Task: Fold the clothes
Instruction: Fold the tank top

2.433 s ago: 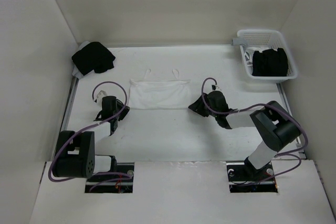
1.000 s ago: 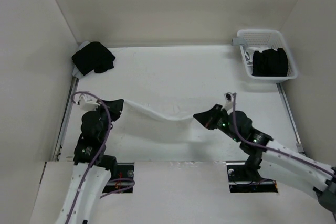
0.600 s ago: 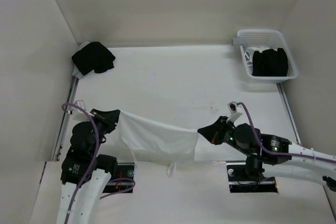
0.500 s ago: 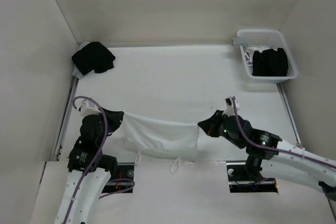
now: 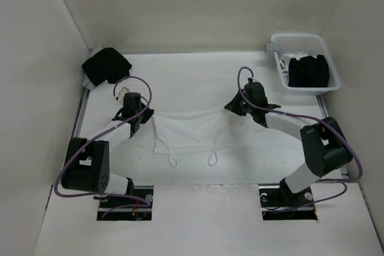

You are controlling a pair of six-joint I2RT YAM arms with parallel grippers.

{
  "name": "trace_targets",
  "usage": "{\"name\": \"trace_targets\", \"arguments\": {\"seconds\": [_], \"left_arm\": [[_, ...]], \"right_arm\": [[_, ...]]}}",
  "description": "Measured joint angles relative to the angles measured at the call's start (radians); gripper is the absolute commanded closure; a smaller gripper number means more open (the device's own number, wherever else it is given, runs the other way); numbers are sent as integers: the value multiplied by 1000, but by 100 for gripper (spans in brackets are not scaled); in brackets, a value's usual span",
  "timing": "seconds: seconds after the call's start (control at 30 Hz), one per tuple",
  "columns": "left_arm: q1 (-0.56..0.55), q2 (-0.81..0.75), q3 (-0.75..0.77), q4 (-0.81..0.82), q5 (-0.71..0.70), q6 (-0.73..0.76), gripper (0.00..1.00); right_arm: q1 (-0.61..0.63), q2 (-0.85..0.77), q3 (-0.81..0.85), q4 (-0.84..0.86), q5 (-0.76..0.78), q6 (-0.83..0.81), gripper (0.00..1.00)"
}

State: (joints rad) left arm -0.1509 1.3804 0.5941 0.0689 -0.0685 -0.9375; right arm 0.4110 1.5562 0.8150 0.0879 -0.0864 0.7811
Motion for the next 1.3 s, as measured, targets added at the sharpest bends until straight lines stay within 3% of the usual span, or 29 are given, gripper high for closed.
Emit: {"name": "trace_targets", "arguments": {"seconds": [0.23,0.47,0.73,0.97,1.13,1.2,1.3], "left_arm": [[-2,-26,44,125,1,-1,99],[26,-274,-182,151,27,0,99],[90,-608,-371,38,114,4,99],[92,-843,-462,-124,166,2,93],[83,-913,-466,-259,140,-12,77],[85,-930,-462,-303,120,-13,77],[79,-932,-438,-338,100,-14,77]], "right_arm": [[-22,17,14,83,-41,-10,98],[-2,-132,-198,135,-41,7,98],[83,-305,-377,171,-14,33,98],[117,-315,-487,174,17,76,97],[136,-317,-500,158,50,113,79],[150,-347,-500,122,71,117,69],[181,-441,-489,35,116,113,62]]}}
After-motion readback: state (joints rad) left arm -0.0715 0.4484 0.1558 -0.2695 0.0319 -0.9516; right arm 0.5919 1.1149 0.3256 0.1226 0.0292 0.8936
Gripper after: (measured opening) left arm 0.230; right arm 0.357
